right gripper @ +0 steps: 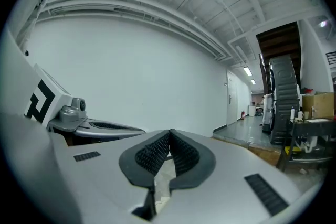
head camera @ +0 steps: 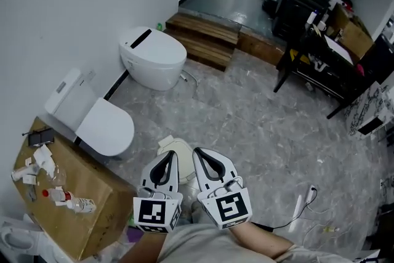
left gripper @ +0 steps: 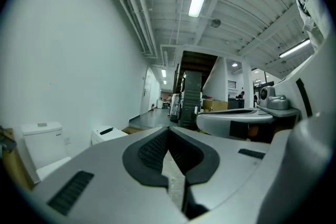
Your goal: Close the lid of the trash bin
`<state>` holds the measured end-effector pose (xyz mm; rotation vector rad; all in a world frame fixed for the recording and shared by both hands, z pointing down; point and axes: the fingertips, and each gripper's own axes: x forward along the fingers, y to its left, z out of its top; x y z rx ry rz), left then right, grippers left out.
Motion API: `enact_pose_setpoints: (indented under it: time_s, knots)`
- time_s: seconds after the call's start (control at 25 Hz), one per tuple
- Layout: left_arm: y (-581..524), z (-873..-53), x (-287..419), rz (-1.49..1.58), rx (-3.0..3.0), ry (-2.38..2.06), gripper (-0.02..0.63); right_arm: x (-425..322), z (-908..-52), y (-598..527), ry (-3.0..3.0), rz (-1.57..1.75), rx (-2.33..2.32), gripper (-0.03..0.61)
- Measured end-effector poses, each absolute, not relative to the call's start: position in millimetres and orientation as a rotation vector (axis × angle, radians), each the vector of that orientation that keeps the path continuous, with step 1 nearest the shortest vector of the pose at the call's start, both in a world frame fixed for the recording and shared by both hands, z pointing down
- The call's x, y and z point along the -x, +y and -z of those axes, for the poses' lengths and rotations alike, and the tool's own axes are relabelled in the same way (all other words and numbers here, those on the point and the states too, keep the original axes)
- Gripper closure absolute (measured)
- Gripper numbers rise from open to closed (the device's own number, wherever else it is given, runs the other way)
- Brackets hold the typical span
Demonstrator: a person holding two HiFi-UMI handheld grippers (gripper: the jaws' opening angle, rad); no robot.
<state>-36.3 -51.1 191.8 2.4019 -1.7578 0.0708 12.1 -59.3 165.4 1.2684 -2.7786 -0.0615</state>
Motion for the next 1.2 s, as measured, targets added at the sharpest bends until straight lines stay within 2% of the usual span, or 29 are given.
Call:
enact_pose_setpoints:
  time_s: [0.4,1.2]
  knots:
    - [-27.5,-174.9,16.7,-0.038,-2.392,-1.803,0.597,-34.8,-158.8,-39.5,-2.771,0.031,-1.255,0.546]
    - [-19.1,-162.9,0.7,-0.007,-2.437,-1.799,0.597,-33.9,-139.5,-27.8,-2.821,0.131,-1.27,0.546]
